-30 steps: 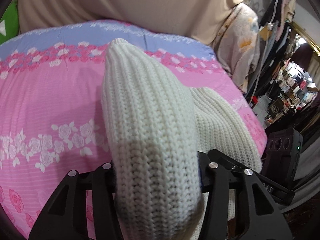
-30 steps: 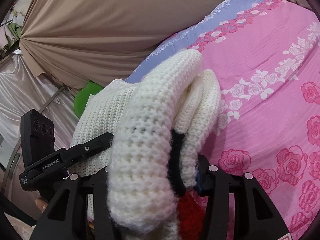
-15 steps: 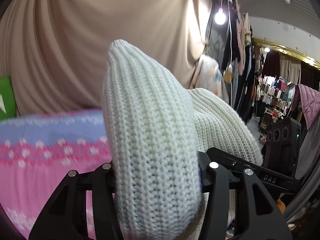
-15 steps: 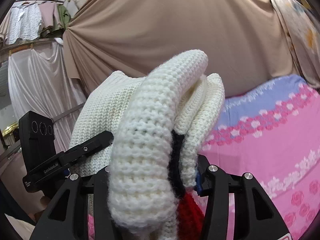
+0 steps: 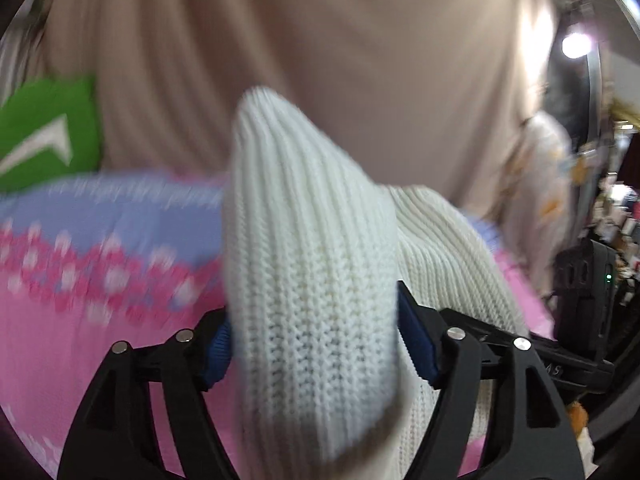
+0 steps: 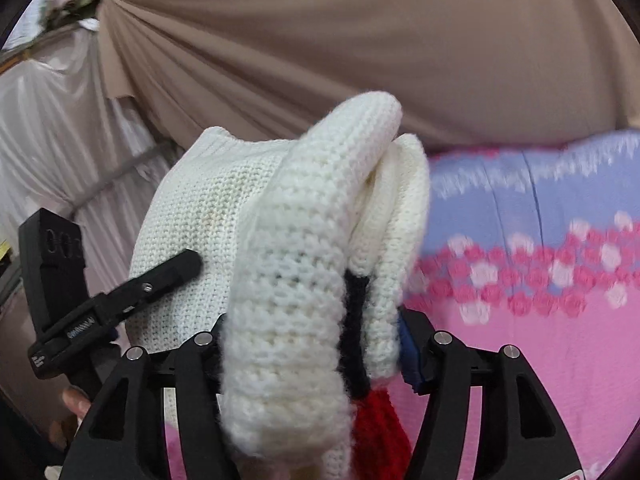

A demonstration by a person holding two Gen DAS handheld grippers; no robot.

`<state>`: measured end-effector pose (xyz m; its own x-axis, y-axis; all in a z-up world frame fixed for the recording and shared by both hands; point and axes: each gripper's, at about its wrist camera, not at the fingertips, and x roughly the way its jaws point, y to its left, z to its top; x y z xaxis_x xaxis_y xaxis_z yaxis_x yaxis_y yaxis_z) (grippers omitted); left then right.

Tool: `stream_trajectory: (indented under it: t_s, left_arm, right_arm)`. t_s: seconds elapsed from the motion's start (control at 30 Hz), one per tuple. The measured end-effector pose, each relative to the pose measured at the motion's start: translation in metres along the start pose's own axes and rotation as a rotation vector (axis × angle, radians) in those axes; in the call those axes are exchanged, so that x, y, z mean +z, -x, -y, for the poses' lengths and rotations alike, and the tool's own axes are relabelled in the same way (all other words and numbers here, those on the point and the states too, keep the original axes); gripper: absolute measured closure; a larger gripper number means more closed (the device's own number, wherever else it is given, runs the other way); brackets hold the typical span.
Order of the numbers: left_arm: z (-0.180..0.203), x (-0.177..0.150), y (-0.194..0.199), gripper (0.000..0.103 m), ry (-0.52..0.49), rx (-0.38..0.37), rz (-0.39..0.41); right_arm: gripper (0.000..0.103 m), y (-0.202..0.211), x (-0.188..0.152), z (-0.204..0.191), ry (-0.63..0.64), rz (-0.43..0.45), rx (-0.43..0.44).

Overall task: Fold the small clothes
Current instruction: 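Lower the folded end onto the sweater and open both tools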

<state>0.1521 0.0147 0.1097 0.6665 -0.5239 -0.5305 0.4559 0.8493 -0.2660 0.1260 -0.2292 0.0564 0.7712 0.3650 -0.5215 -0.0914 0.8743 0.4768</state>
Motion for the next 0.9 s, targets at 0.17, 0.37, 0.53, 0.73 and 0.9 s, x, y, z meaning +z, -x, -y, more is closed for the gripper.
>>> stream_trajectory:
  t_s: [0.17, 0.37, 0.53, 0.73, 0.9]
  left_arm:
    - [-0.070, -0.044, -0.010, 0.038, 0.202, 0.005, -0.073]
    - [-0.045, -0.040, -0.010, 0.025, 0.136, 0.022, -0.101]
    - [-0.050, -0.055, -0.032, 0.027, 0.112, 0.109, -0.159]
    - [-0.035, -0.055, -0.023, 0.027, 0.051, 0.221, -0.115]
    - [-0.028, -0.062, -0.028, 0.025, 0.029, 0.267, -0.122]
  right_arm:
    - [0.052, -0.002, -0.035, 0.038, -0.074, -0.004, -0.004]
    - [0.031, -0.020, -0.013, 0.013, 0.020, -0.012, -0.022]
    - [0.075, -0.053, -0.002, 0.007, 0.042, -0.077, -0.046]
    - [0.083, -0.037, 0.012, -0.014, 0.122, 0.018, -0.055]
    - [0.081, -0.059, -0.006, 0.007, 0.067, -0.052, -0.131]
